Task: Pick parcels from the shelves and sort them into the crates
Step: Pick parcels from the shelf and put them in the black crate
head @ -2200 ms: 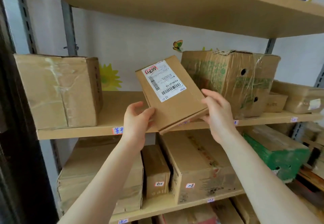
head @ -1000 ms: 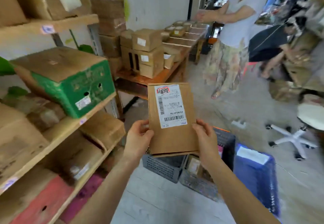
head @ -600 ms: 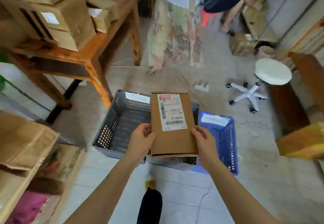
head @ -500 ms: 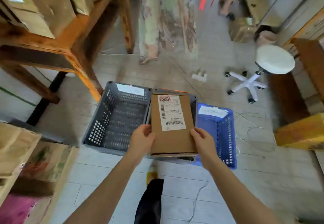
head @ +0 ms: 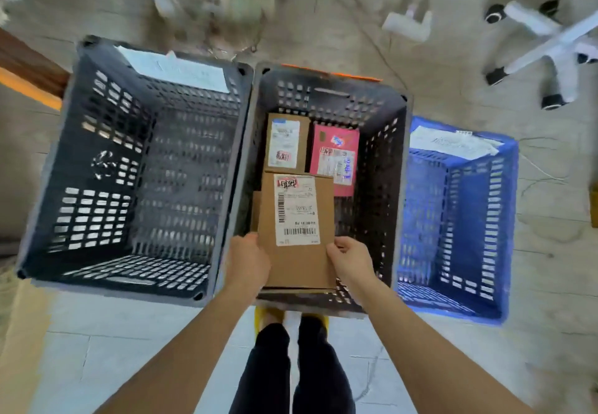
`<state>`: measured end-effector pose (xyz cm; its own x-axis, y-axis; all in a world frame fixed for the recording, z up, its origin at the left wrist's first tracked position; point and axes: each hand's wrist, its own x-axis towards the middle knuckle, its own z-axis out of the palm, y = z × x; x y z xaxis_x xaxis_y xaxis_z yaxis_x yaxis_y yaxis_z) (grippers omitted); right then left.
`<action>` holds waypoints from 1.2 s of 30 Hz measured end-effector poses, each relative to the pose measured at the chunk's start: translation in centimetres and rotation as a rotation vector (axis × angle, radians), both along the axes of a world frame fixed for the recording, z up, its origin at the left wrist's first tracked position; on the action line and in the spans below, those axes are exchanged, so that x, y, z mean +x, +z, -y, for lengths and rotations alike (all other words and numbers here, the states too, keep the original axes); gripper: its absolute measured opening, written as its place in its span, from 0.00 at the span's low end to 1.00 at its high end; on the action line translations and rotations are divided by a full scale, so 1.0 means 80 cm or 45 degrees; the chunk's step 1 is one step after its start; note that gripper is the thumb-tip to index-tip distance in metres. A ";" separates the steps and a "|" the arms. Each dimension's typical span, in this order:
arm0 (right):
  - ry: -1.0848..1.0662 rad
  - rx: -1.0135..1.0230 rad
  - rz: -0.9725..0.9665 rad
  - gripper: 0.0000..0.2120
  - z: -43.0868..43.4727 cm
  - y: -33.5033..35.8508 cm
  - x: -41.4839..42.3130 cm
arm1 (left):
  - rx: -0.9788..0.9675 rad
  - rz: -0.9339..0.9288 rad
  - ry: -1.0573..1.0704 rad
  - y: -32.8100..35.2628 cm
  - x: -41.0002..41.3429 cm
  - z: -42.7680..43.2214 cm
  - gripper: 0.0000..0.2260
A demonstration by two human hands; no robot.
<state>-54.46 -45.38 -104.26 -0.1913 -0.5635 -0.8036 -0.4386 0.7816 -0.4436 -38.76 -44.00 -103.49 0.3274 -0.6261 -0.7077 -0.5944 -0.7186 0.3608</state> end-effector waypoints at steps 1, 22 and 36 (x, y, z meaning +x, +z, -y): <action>-0.004 0.014 0.003 0.11 0.003 -0.034 0.002 | 0.026 0.033 -0.010 -0.032 -0.001 0.004 0.11; 0.048 0.246 0.038 0.18 0.012 -0.150 0.035 | 0.151 -0.092 0.205 -0.117 -0.011 0.001 0.14; 0.915 -0.245 0.370 0.17 0.067 0.363 0.184 | -0.434 -0.154 0.925 0.374 0.125 -0.053 0.13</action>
